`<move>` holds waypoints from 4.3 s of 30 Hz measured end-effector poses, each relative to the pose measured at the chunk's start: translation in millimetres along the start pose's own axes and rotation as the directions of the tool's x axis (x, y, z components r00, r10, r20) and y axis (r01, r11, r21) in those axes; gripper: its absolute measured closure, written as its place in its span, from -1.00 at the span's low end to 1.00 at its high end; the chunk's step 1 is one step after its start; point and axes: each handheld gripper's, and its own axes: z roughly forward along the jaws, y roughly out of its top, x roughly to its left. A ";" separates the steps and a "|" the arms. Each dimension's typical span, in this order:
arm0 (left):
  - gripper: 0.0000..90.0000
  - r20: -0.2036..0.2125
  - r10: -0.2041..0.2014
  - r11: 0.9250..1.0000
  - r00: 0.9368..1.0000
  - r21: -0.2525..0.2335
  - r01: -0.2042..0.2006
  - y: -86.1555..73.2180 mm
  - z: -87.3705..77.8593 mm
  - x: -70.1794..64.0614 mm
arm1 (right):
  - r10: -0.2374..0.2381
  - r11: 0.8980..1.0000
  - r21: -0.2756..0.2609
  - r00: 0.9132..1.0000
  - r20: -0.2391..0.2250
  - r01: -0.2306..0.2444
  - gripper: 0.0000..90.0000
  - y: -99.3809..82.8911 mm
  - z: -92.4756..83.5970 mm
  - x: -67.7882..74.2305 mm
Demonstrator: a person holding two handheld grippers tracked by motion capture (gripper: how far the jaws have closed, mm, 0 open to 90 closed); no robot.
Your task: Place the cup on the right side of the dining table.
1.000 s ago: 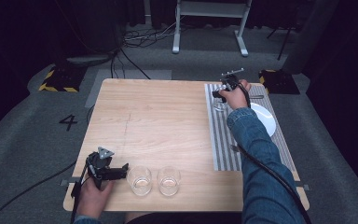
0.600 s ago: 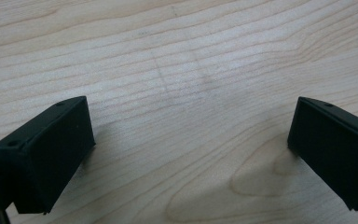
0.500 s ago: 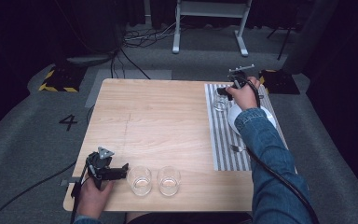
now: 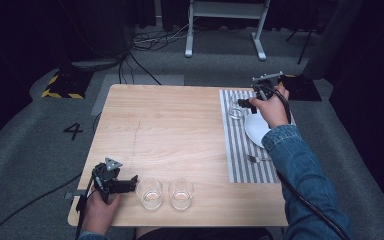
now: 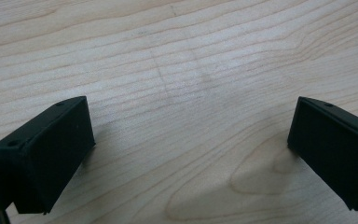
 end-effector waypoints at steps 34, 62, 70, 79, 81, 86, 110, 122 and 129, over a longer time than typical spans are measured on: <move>-0.99 0.006 0.008 1.000 1.000 0.001 -0.008 -0.9 -0.7 0.1 | -0.010 0.999 -0.036 0.999 -0.038 0.009 -0.63 -56.2 -99.4 -4.5; -0.99 0.013 0.019 1.000 1.000 0.005 -0.019 -1.6 -1.7 -0.1 | -0.056 0.998 -0.018 0.998 -0.018 0.056 -0.59 -143.8 -159.0 7.8; -0.99 0.013 0.019 1.000 1.000 0.005 -0.019 -1.6 -1.7 -0.1 | -0.050 0.998 -0.025 0.998 -0.024 0.050 -0.58 -170.6 -163.2 10.8; -0.99 0.013 0.019 1.000 1.000 0.005 -0.019 -1.6 -1.7 -0.1 | -0.050 0.999 -0.015 0.998 -0.023 0.050 -0.58 -200.5 -154.4 16.1; -0.99 0.013 0.019 1.000 1.000 0.005 -0.019 -1.6 -1.7 -0.1 | -0.050 0.999 -0.011 0.998 -0.023 0.050 -0.59 -206.7 -151.5 16.8; -0.99 0.013 0.019 1.000 1.000 0.005 -0.019 -1.6 -1.7 -0.1 | -0.075 0.997 -0.018 0.997 -0.012 0.075 -0.59 -223.0 -148.1 17.9; -0.99 0.013 0.020 1.000 1.000 0.005 -0.020 -1.6 -1.6 0.0 | -0.007 1.000 -0.023 0.999 -0.040 0.006 -0.57 -286.4 -105.0 22.5; -0.99 0.013 0.019 1.000 1.000 0.005 -0.019 -1.6 -1.7 0.0 | -0.018 0.999 -0.047 0.998 -0.061 0.015 -0.65 -299.4 -94.7 29.7; -0.99 0.013 0.019 1.000 1.000 0.005 -0.019 -1.6 -1.7 0.0 | -0.010 0.998 -0.058 0.998 -0.058 0.006 -0.66 -301.4 -94.9 30.2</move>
